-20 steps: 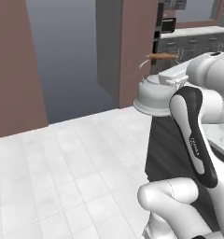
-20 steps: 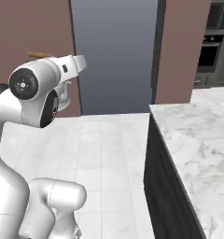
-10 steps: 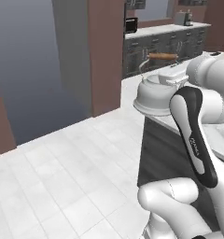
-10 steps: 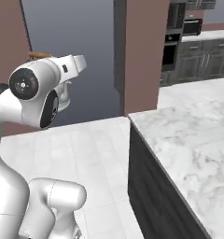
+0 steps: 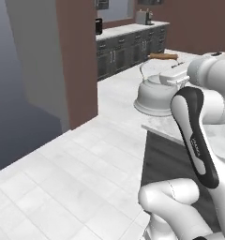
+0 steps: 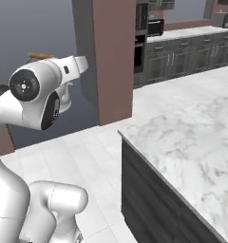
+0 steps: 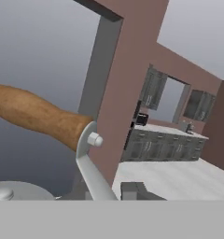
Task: Pick the kettle from the cabinet and place it on a stove burner. Then pick the pot from the counter and place it on another stove burner. Finally, turn both burners on.
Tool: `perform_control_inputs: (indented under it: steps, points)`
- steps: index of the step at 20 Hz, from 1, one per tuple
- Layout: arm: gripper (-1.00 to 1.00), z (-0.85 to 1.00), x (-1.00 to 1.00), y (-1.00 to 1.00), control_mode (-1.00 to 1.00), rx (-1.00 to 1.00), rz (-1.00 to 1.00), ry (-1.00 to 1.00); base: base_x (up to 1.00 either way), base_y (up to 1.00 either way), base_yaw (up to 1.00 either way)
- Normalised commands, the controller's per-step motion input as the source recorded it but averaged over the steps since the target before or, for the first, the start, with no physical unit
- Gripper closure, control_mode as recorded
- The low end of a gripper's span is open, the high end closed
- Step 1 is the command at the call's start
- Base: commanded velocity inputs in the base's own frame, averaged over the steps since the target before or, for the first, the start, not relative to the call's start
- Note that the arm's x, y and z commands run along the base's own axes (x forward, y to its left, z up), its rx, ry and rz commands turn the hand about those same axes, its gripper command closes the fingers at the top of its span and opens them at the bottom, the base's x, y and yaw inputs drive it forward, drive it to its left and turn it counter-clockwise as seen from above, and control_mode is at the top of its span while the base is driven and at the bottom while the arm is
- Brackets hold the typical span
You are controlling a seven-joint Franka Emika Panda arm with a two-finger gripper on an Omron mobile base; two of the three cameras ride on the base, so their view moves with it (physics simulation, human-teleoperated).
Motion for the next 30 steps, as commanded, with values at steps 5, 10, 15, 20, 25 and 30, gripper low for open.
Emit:
perform_control_inputs:
  steps: [5, 10, 15, 20, 25, 30]
  points:
    - [1.0, 0.0, 0.0, 0.0, 1.0, 0.0, 0.0, 0.0, 0.51, 0.64, -0.38]
    - [1.0, 0.0, 0.0, 0.0, 1.0, 0.0, 0.0, 0.0, 0.5, 0.67, -0.38]
    - [1.0, 0.0, 0.0, 0.0, 1.0, 0.0, 0.0, 0.0, 0.49, 0.69, -0.38]
    - [1.0, 0.0, 0.0, 0.0, 1.0, 0.0, 0.0, 0.0, 0.49, 0.69, -0.38]
    - [1.0, 0.0, 0.0, 0.0, 1.0, 0.0, 0.0, 0.0, 0.51, 0.69, -0.38]
    - [1.0, 0.0, 0.0, 0.0, 1.0, 0.0, 0.0, 0.0, 0.54, 0.69, -0.38]
